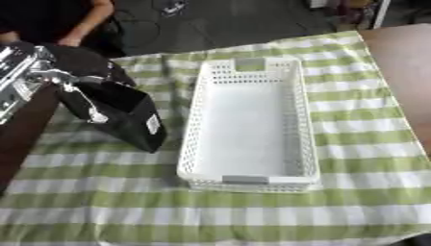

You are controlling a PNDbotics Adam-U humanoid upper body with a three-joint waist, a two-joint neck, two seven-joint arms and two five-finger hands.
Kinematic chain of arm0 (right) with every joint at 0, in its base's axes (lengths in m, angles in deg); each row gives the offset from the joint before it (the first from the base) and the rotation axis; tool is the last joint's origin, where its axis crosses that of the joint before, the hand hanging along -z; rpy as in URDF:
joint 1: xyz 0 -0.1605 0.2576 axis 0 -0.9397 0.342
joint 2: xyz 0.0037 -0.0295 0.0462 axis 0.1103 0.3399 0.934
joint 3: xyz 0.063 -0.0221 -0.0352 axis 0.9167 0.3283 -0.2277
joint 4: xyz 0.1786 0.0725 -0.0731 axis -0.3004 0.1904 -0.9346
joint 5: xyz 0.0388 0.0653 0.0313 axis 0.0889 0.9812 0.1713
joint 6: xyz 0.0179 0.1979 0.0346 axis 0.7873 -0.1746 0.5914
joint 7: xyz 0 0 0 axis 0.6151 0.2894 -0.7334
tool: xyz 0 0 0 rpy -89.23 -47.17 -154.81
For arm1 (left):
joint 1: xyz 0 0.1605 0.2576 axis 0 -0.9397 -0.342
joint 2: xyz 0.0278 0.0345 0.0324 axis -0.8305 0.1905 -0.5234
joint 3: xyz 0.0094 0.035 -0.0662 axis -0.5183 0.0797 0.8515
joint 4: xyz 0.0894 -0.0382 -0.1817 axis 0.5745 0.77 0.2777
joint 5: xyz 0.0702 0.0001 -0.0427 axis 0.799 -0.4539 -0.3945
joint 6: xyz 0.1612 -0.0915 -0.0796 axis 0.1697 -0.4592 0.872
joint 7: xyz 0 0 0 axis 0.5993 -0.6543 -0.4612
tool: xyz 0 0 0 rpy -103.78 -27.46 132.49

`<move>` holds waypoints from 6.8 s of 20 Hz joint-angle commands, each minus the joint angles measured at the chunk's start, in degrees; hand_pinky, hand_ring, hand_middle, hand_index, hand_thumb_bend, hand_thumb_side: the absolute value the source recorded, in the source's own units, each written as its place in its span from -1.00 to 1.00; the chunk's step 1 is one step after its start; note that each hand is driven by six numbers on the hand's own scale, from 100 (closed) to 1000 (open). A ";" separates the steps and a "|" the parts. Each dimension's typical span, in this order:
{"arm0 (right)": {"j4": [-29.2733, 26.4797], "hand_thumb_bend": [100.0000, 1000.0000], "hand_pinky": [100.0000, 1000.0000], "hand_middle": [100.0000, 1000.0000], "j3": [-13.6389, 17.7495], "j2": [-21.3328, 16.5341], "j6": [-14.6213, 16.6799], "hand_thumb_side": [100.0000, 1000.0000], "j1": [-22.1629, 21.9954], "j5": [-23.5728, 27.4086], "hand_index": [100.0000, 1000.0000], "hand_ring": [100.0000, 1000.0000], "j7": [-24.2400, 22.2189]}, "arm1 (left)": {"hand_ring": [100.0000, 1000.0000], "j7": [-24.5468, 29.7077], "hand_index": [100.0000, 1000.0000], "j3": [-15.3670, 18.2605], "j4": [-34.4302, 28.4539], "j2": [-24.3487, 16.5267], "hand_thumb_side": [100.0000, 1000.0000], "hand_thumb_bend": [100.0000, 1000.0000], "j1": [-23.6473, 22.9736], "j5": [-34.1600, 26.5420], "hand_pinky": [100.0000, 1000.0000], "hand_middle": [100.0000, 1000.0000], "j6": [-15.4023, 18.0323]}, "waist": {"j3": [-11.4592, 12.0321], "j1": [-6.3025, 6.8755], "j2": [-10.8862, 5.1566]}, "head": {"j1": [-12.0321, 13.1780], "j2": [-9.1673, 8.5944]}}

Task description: Pick up objects on the table and place them in the box.

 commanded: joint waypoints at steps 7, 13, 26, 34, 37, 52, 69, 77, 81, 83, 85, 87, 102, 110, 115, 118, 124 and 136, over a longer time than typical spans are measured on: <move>-0.55 -1.00 0.44 0.66 0.08 -1.14 0.10 0.38 0.31 0.43 0.91 0.59 -0.39 | 0.70 9.94 0.93 0.06 3.18 1.48 -0.03 1.00 1.54 1.32 0.67 0.62 10.09 | -0.66 -0.15 -0.37 | 0.64 0.03; -0.60 -1.00 0.44 0.66 0.09 -1.09 0.14 0.37 0.46 0.63 0.91 0.59 -0.50 | 0.67 9.15 0.90 0.37 5.28 3.48 -0.06 1.00 2.55 3.44 0.66 0.60 10.69 | -1.11 -0.21 0.03 | 0.60 0.03; -0.47 -1.00 0.44 0.67 0.21 -0.95 0.18 0.37 0.67 0.86 0.91 0.60 -0.58 | -0.84 2.07 -0.39 1.41 6.14 5.30 -0.45 -0.59 2.89 3.49 -1.00 -0.56 6.91 | -1.12 -0.57 0.58 | 0.83 0.03; -0.34 -1.00 0.44 0.67 0.24 -0.91 0.23 0.37 0.66 0.93 0.91 0.60 -0.68 | -0.87 4.04 -0.41 1.27 5.16 5.12 -0.48 -0.60 3.29 1.06 -1.00 -0.57 4.97 | -0.88 -0.74 0.46 | 1.03 0.03; -0.30 -1.00 0.44 0.67 0.26 -0.89 0.24 0.37 0.64 0.96 0.91 0.60 -0.70 | -0.88 4.37 -0.41 1.44 5.07 5.01 -0.49 -0.60 3.32 0.87 -1.00 -0.57 4.58 | -0.85 -0.73 0.43 | 1.05 0.03; 0.29 -1.00 0.45 0.67 0.49 -0.47 0.26 0.36 0.52 1.22 0.92 0.60 -0.71 | -0.96 3.42 -0.47 9.27 6.84 3.03 -0.50 -0.73 0.46 -16.75 -1.00 -0.56 -8.15 | -0.66 -1.17 0.35 | 0.70 0.03; 1.74 -1.00 0.45 0.67 1.18 -0.23 0.54 0.34 -0.08 1.52 0.92 0.60 -0.70 | -0.96 0.07 -0.45 13.68 2.43 1.46 -0.55 -0.76 3.07 -11.93 -1.00 -0.58 -9.84 | -0.29 -1.46 -0.02 | 0.36 -0.90; 2.22 -1.00 0.45 0.67 1.51 -0.34 0.58 0.34 -0.57 1.44 0.92 0.61 -0.64 | -0.94 1.47 -0.44 14.48 0.42 0.76 -0.56 -0.75 8.99 -9.24 -1.00 -0.58 -9.93 | 0.30 -1.27 -0.46 | -0.11 -1.33; 2.55 -1.00 0.46 0.67 1.59 -0.31 0.58 0.33 -0.86 1.40 0.92 0.61 -0.66 | -0.94 2.55 -0.44 14.47 -1.87 1.42 -0.55 -0.76 11.45 -9.90 -1.00 -0.58 -10.01 | 0.51 -1.17 -0.76 | -0.16 -1.35; 2.68 -1.00 0.46 0.67 1.64 -0.26 0.60 0.33 -0.98 1.42 0.92 0.61 -0.67 | -0.94 3.19 -0.44 14.18 -2.89 2.12 -0.55 -0.76 12.85 -10.29 -1.00 -0.58 -9.93 | 0.55 -1.14 -0.92 | -0.16 -1.38; 2.80 -1.00 0.46 0.68 1.65 -0.20 0.60 0.33 -1.08 1.45 0.93 0.61 -0.70 | -0.94 3.91 -0.44 13.69 -3.59 3.31 -0.55 -0.76 14.56 -10.76 -1.00 -0.58 -9.85 | 0.57 -1.13 -1.08 | -0.03 -1.42; 2.92 -1.00 0.46 0.68 1.61 -0.09 0.61 0.33 -1.12 1.50 0.93 0.61 -0.80 | -0.94 4.63 -0.44 13.11 -4.24 4.85 -0.55 -0.76 16.40 -11.45 -1.00 -0.58 -9.65 | 0.59 -1.14 -1.21 | 0.12 -1.45; 3.40 -1.00 0.46 0.68 1.27 0.31 0.73 0.32 -0.94 2.11 0.93 0.61 -1.52 | -0.95 7.74 -0.44 9.10 -11.24 15.51 -0.52 -0.78 25.70 -19.57 -1.00 -0.58 -8.19 | -0.02 -1.35 -1.21 | 1.53 -1.55; 3.57 -1.00 0.46 0.68 1.07 0.43 0.82 0.32 -0.79 2.40 0.93 0.61 -1.98 | -0.95 9.38 -0.45 7.46 -11.62 18.65 -0.52 -0.78 26.34 -21.26 -1.00 -0.58 -8.25 | -0.60 -1.48 -1.19 | 2.31 -1.16; 3.62 -1.00 0.46 0.68 1.03 0.49 0.86 0.32 -0.69 2.50 0.93 0.61 -2.11 | -0.95 10.23 -0.45 6.37 -10.94 19.91 -0.51 -0.78 26.25 -21.58 -1.00 -0.58 -7.86 | -0.81 -1.50 -1.16 | 2.52 -1.08; 3.67 -1.00 0.46 0.68 0.94 0.57 0.86 0.32 -0.64 2.55 0.93 0.61 -2.23 | -0.96 11.01 -0.45 5.45 -10.53 20.90 -0.51 -0.79 26.03 -22.11 -1.00 -0.58 -7.53 | -0.93 -1.54 -1.14 | 2.65 -0.96; 3.67 -1.00 0.46 0.68 0.78 0.66 0.90 0.32 -0.50 2.71 0.93 0.61 -2.45 | -0.96 12.32 -0.45 3.77 -9.84 22.55 -0.50 -0.79 25.69 -22.32 -1.00 -0.57 -6.89 | -1.30 -1.53 -1.12 | 2.98 -0.90; 3.74 -1.00 0.46 0.68 0.77 0.69 0.93 0.31 -0.40 2.87 0.94 0.61 -2.66 | -0.95 13.94 -0.44 1.67 -7.64 23.48 -0.50 -0.78 24.14 -20.47 -1.00 -0.57 -5.32 | -1.65 -1.55 -0.93 | 3.19 -0.71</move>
